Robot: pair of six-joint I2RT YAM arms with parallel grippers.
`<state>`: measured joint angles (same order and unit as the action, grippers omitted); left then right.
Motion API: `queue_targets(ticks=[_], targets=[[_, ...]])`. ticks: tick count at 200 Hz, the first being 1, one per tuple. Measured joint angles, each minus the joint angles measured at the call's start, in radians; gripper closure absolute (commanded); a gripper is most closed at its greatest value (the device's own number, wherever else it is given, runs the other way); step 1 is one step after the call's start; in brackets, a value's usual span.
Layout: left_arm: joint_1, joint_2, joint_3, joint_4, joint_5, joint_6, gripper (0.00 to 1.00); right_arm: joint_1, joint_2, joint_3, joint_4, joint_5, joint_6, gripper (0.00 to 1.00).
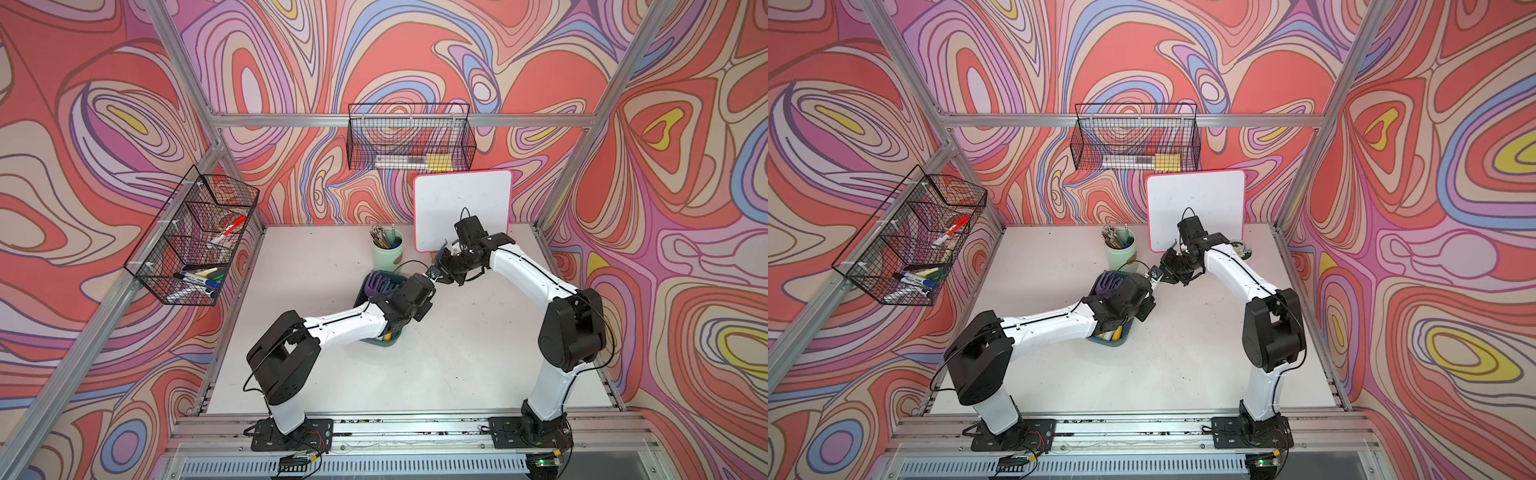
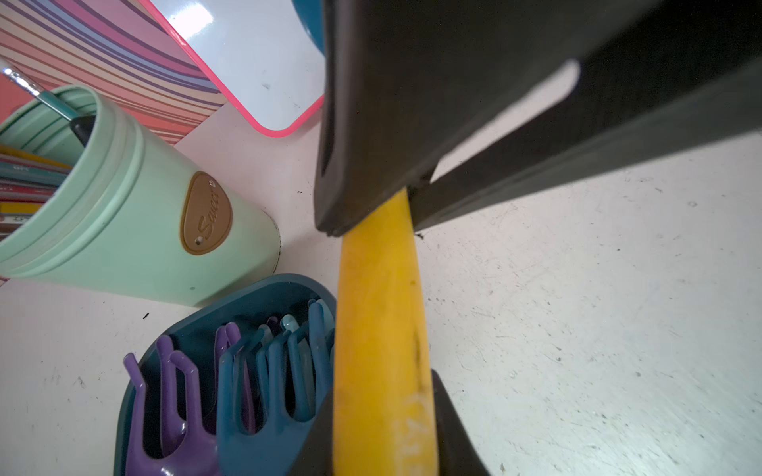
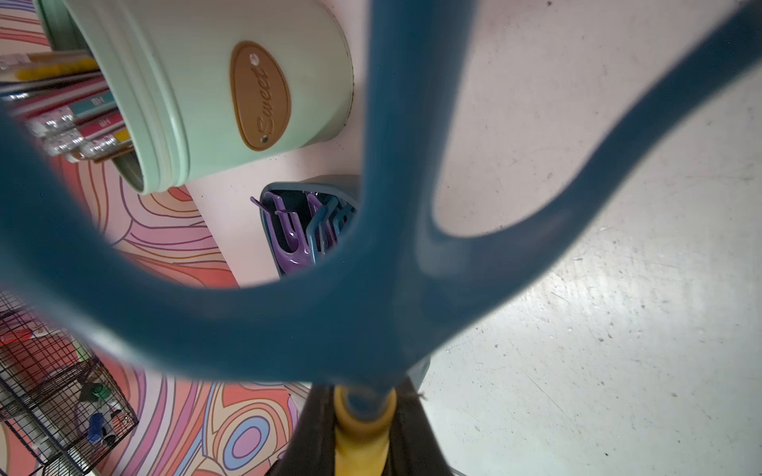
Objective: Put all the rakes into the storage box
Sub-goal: Place the rake in the storage box.
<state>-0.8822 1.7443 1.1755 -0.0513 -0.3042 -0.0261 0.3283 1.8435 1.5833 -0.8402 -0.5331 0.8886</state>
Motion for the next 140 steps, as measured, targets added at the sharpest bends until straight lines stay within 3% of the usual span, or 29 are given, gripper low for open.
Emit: queue_targets(ticks=[71,91,125,140], targets=[[0.000,-0.027,-0.032,0.006,0.017,-0.019,1.00,0.003,-0.006,-0.016,0.003,-0.008,0.001,1.00],[0.000,-0.074,-0.071,0.003,0.026,-0.032,1.00,0.012,-0.006,-0.017,0.001,-0.037,0.001,0.93],[0.000,-0.158,-0.124,-0.018,0.047,-0.058,1.00,0.027,-0.007,-0.016,-0.019,-0.099,-0.031,0.73],[0.001,-0.189,-0.135,-0.030,0.061,-0.064,1.00,0.029,-0.008,-0.020,-0.028,-0.103,-0.075,0.71]])
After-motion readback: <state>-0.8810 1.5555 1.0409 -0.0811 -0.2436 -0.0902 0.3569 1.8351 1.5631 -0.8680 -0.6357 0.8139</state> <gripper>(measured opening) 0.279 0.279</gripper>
